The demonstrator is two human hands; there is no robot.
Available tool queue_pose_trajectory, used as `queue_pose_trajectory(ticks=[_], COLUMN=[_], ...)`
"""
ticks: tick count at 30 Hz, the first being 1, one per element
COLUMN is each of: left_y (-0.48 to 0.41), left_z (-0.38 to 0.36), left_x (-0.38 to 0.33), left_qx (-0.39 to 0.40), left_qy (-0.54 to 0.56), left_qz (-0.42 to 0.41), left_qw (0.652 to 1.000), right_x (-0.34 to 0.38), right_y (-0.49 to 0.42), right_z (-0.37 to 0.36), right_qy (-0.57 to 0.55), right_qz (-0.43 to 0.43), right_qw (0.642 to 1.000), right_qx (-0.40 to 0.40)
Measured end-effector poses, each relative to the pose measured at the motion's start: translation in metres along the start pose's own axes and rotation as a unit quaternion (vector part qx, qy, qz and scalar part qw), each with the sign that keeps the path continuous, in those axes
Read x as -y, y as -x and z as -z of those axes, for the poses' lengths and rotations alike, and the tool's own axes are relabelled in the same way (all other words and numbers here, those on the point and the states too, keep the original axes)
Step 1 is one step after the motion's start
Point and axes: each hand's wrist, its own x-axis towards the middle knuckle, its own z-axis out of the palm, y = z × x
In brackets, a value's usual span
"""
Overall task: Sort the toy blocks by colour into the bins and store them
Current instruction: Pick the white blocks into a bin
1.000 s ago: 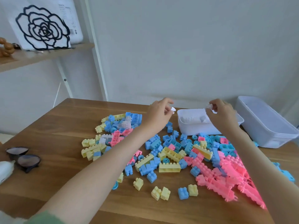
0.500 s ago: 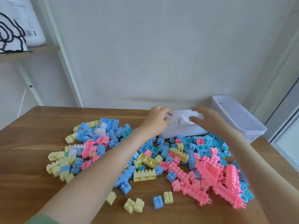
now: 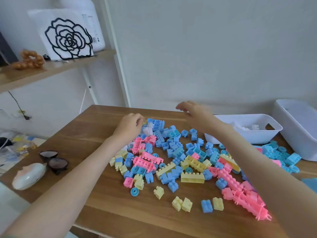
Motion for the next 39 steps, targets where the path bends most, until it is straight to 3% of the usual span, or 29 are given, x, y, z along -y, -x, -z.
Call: queue_pose_trajectory(ticks=[4,8,15,22,31,34,39], left_y=[-0.002,-0.002,-0.011,-0.007,0.0,-0.001,0.005], left_z=[0.002,-0.009,-0.029,-0.028,-0.014,-0.012,-0.003], left_x=[0.028,0.02,0.011,0.029,0.029,0.03,0.038], left_qx=[0.044,0.11,0.099,0.079,0.065,0.044,0.028], left_qy=[-0.02,-0.101,-0.119,-0.052,0.049,0.156,0.275], left_qz=[0.032,-0.003,-0.02,-0.028,-0.034,0.031,0.142], left_qw=[0.998,0.989,0.988,0.995,0.996,0.986,0.951], right_x=[0.021,0.032,0.038,0.038,0.041,0.044,0.053], right_y=[-0.026,-0.047,-0.066,-0.071,-0.064,-0.066,-0.066], right_z=[-0.045,-0.069,-0.097,-0.109,-0.107,-0.103,-0.117], right_qy=[0.002,-0.031,0.009,0.031,-0.043,-0.068,0.048], right_qz=[0.003,-0.001,0.014,-0.015,-0.007,0.017,0.026], right_qw=[0.994,0.992,0.982,0.979,0.994,0.994,0.988], right_qx=[0.106,0.123,0.189,0.201,0.098,0.085,0.148])
